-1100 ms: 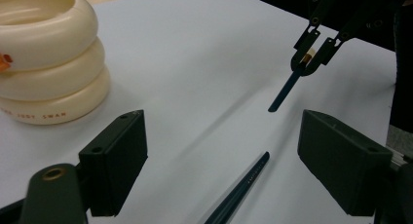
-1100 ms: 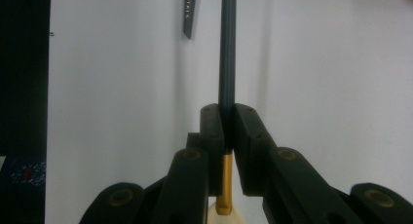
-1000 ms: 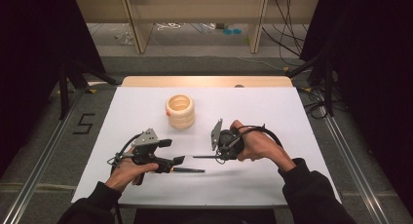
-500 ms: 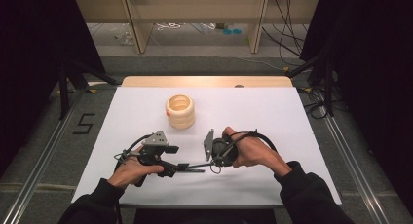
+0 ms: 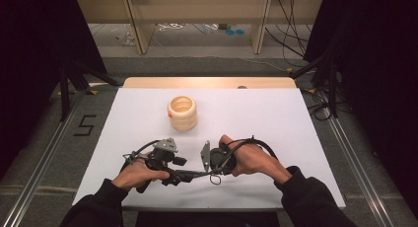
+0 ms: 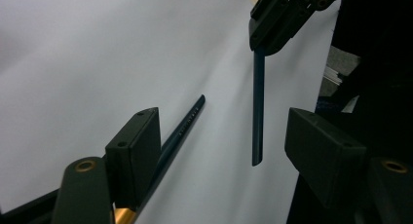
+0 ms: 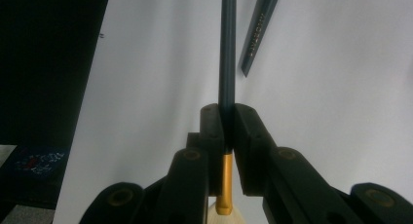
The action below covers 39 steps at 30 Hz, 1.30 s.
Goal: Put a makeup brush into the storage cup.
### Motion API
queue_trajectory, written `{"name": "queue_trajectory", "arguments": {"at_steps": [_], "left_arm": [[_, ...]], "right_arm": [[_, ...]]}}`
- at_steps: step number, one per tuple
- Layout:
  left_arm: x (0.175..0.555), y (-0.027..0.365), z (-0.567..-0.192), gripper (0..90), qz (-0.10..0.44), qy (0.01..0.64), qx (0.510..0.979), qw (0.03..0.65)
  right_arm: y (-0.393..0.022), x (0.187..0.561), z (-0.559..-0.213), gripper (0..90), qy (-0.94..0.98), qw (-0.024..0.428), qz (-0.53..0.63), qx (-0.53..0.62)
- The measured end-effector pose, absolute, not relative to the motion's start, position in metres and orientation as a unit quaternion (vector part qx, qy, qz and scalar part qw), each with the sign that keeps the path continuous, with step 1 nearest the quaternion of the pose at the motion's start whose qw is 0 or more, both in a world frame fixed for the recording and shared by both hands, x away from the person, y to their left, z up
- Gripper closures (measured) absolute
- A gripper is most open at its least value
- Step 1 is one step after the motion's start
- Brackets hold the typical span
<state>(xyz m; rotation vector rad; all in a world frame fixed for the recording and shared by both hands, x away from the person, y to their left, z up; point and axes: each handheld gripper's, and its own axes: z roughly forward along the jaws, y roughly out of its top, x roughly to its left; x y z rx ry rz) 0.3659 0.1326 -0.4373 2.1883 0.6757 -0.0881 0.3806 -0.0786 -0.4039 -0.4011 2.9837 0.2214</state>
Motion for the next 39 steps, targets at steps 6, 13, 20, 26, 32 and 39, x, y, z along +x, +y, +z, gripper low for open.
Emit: {"name": "queue_trajectory", "arguments": {"at_steps": [6, 13, 20, 26, 32, 39], "left_arm": [[0.368, 0.129, -0.444, 32.6, -0.07, 0.268, 0.872, 0.403], [0.371, 0.128, -0.448, 37.0, -0.125, 0.281, 0.864, 0.398], [0.37, 0.126, -0.451, 42.1, -0.155, 0.295, 0.853, 0.401], [0.369, 0.125, -0.45, 46.1, -0.175, 0.293, 0.857, 0.385], [0.37, 0.125, -0.45, 52.1, -0.172, 0.287, 0.863, 0.378], [0.368, 0.123, -0.451, 55.8, -0.178, 0.287, 0.862, 0.378]], "right_arm": [[-0.074, 0.377, -0.406, 83.1, 0.982, 0.058, 0.077, -0.161], [-0.071, 0.374, -0.407, 83.2, 0.979, 0.058, 0.075, -0.182], [-0.065, 0.369, -0.409, 83.1, 0.973, 0.052, 0.092, -0.203], [-0.062, 0.368, -0.407, 83.1, 0.973, 0.052, 0.082, -0.211], [-0.062, 0.367, -0.405, 83.1, 0.974, 0.054, 0.079, -0.207], [-0.06, 0.366, -0.405, 83.1, 0.97, 0.064, 0.095, -0.216]]}}
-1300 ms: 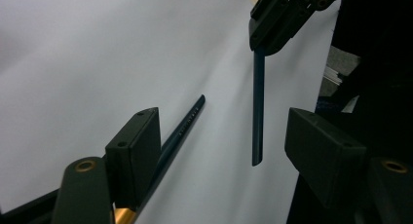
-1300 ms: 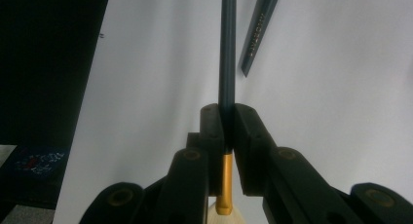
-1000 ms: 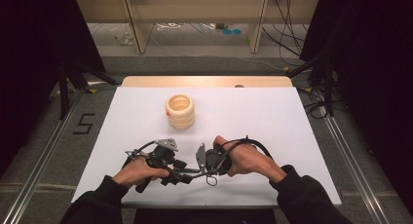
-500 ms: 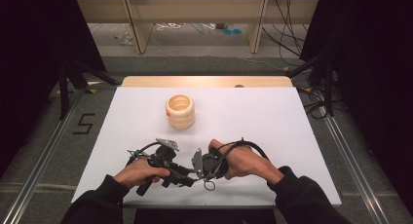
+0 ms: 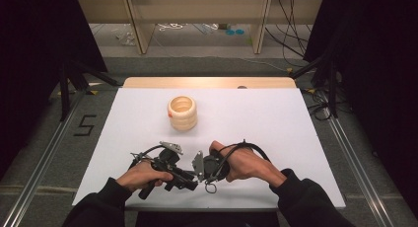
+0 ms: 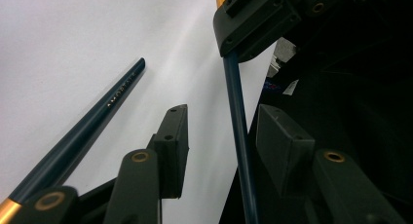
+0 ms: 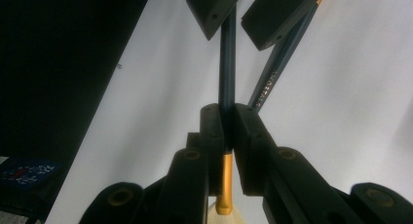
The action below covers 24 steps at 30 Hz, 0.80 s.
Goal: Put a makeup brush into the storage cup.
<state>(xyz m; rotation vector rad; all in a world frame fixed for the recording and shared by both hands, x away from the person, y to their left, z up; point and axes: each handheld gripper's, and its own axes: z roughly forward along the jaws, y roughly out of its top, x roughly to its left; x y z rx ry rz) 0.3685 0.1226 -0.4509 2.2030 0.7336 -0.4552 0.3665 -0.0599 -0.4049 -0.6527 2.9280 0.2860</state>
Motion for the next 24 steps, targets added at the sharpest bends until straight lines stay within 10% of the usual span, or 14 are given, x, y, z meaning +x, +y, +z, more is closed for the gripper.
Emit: {"name": "queue_trajectory", "arguments": {"at_steps": [24], "left_arm": [[0.3692, 0.1207, -0.4536, 67.7, -0.198, 0.284, 0.862, 0.371]], "right_arm": [[-0.0514, 0.3607, -0.4063, 83.1, 0.964, 0.07, 0.103, -0.236]]}}
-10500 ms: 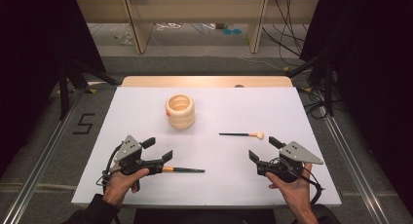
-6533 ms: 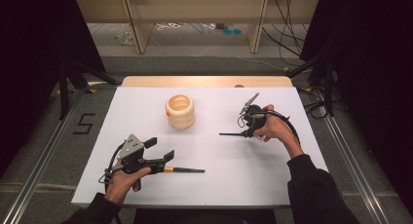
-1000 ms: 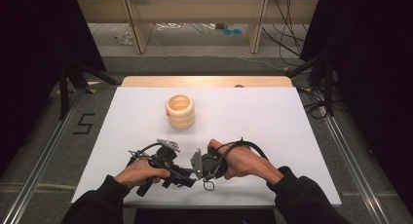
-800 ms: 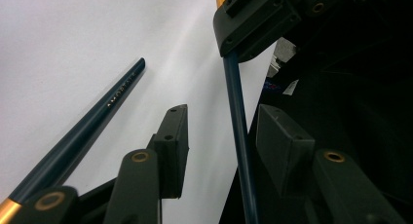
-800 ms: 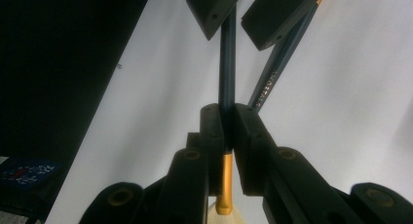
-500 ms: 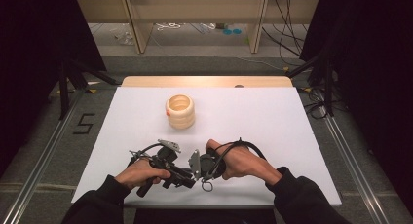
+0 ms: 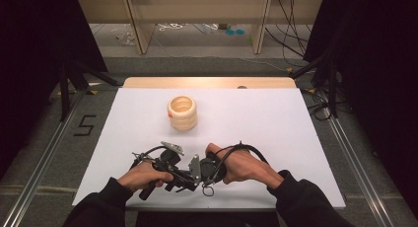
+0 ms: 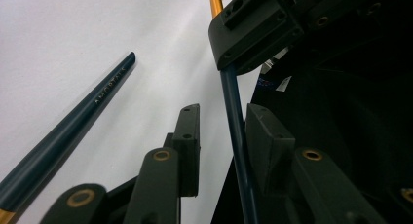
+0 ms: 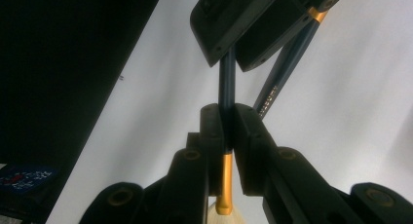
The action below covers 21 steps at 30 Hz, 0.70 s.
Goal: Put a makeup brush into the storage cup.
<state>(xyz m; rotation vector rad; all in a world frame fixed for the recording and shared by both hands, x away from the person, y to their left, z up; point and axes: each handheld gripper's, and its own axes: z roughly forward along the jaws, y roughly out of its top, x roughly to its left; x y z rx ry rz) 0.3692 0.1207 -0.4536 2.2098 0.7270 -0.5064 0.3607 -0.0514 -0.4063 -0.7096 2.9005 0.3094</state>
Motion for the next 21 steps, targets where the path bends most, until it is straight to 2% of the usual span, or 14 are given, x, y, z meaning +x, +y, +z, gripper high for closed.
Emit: {"name": "queue_trajectory", "arguments": {"at_steps": [21], "left_arm": [[0.3686, 0.1169, -0.4554, 77.7, -0.209, 0.278, 0.864, 0.364]], "right_arm": [[-0.0488, 0.3575, -0.4052, 83.1, 0.96, 0.075, 0.099, -0.249]]}}
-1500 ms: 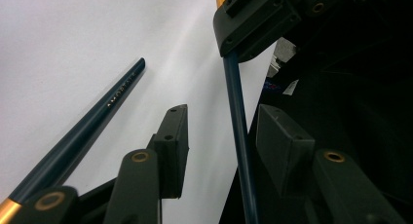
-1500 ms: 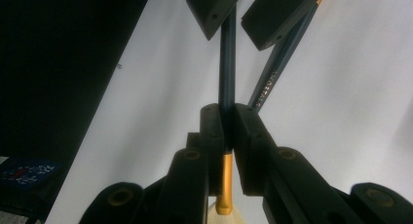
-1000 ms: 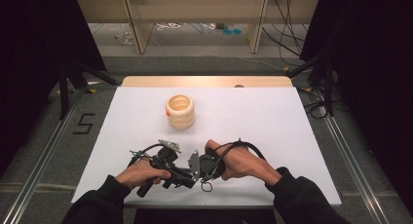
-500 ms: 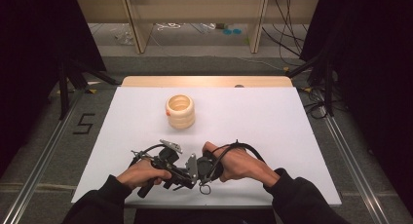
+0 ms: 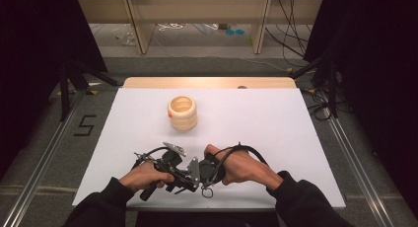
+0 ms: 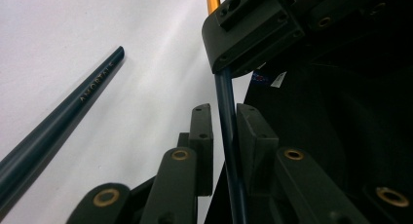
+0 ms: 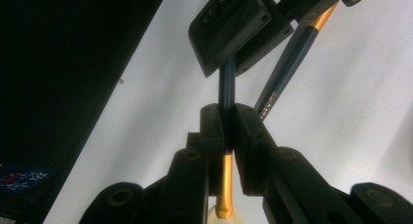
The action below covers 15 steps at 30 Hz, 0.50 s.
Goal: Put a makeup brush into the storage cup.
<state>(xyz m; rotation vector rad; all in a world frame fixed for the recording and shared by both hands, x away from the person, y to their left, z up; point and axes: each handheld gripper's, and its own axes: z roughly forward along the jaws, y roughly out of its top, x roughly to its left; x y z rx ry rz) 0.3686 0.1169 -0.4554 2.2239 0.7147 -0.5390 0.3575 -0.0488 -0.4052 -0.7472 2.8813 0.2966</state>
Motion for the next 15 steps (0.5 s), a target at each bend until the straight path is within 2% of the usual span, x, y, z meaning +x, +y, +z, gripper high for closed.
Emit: {"name": "queue_trajectory", "arguments": {"at_steps": [15], "left_arm": [[0.3692, 0.1156, -0.4564, 80.0, -0.212, 0.278, 0.864, 0.362]], "right_arm": [[-0.0466, 0.3545, -0.4048, 83.1, 0.959, 0.083, 0.093, -0.252]]}}
